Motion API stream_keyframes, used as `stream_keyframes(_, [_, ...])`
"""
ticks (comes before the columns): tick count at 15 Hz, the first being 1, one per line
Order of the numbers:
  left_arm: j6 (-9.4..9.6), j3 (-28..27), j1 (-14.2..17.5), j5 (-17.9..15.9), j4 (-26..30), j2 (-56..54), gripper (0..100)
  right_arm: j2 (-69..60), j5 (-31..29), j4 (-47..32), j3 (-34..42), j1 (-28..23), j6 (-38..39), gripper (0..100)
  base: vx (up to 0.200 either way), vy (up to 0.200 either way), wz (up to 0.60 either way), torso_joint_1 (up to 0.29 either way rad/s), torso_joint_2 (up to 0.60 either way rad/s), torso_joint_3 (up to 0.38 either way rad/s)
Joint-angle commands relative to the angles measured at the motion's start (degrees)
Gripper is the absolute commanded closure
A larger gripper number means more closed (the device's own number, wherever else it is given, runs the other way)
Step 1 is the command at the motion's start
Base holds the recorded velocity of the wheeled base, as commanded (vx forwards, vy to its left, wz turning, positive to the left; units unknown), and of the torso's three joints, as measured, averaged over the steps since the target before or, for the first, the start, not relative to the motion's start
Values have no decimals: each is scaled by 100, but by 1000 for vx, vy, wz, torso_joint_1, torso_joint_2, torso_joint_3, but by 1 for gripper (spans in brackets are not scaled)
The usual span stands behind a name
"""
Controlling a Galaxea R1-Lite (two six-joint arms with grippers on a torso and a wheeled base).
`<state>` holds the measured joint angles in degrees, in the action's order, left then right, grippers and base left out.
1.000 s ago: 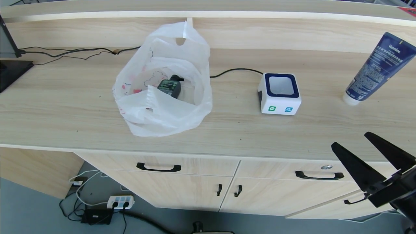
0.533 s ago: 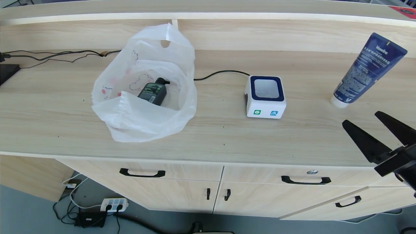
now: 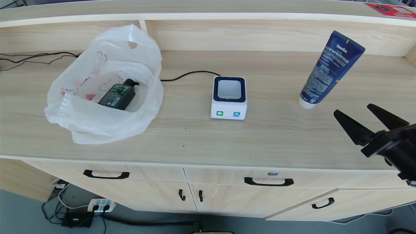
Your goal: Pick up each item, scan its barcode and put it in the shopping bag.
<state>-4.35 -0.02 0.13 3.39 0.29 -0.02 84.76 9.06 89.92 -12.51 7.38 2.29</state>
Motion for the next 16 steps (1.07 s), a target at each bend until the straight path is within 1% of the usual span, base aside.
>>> stream_keyframes(1, [-4, 2, -5, 4, 6, 2, 0, 410, 8, 8, -296, -17, 8, 0, 0, 0, 0, 0, 0, 0])
stream_keyframes(2, [-4, 2, -5, 4, 6, 2, 0, 647, 8, 8, -586, -17, 26, 0, 0, 0, 0, 0, 0, 0])
stream_keyframes(3, [-4, 2, -5, 4, -3, 2, 0, 708, 17, 8, -665, -17, 34, 0, 0, 0, 0, 0, 0, 0])
stream_keyframes(5, [-4, 2, -5, 4, 6, 2, 0, 998, 254, 8, -1043, -8, 70, 0, 0, 0, 0, 0, 0, 0])
stream_keyframes(7, [-4, 2, -5, 4, -3, 2, 0, 1209, 298, 8, -1342, -26, 114, 0, 0, 0, 0, 0, 0, 0])
stream_keyframes(10, [-4, 2, -5, 4, -3, 2, 0, 1491, 307, 8, -1571, -87, 140, 0, 0, 0, 0, 0, 0, 0])
stream_keyframes(12, [-4, 2, -5, 4, -12, 2, 0, 1640, 351, 8, -1790, -254, 228, 0, 0, 0, 0, 0, 0, 0])
stream_keyframes(14, [-13, 2, -5, 4, -20, 2, 0, 1772, 580, 8, -1966, -430, 263, 0, 0, 0, 0, 0, 0, 0])
stream_keyframes(16, [-13, 2, -5, 4, -20, 2, 0, 1965, 641, 8, -2186, -588, 289, 0, 0, 0, 0, 0, 0, 0])
